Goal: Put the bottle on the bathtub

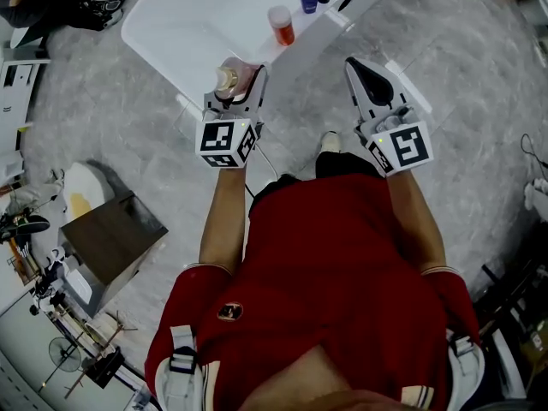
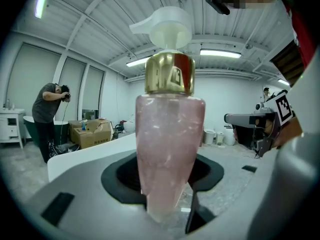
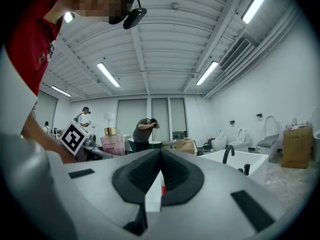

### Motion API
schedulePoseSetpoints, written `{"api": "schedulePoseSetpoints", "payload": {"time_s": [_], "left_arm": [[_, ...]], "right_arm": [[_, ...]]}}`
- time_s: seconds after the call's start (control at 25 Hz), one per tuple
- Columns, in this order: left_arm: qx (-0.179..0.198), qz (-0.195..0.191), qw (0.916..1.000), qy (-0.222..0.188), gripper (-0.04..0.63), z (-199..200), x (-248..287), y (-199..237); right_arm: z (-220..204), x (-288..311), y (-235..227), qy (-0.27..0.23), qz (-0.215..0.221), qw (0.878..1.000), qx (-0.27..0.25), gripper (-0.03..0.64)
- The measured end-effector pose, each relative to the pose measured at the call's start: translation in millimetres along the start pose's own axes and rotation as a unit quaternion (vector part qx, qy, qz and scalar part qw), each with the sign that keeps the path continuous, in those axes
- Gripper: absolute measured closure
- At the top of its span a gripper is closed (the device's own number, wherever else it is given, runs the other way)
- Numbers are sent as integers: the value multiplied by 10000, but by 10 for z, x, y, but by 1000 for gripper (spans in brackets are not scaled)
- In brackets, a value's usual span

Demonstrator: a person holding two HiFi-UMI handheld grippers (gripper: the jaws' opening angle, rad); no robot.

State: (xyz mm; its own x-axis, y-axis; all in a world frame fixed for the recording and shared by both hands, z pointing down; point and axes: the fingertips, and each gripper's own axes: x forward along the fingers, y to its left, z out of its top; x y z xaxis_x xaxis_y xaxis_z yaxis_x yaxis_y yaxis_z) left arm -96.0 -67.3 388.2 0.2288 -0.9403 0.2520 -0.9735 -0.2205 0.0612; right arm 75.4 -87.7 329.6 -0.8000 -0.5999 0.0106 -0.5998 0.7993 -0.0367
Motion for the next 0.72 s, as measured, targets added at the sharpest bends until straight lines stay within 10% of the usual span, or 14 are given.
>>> {"api": "schedulePoseSetpoints", "payload": {"time_s": [0.72], "left_arm": [[-217, 588, 9978, 199, 371, -200, 430, 49]], "right_arm": [[-52, 198, -449, 37, 457, 9989, 48, 621]]}}
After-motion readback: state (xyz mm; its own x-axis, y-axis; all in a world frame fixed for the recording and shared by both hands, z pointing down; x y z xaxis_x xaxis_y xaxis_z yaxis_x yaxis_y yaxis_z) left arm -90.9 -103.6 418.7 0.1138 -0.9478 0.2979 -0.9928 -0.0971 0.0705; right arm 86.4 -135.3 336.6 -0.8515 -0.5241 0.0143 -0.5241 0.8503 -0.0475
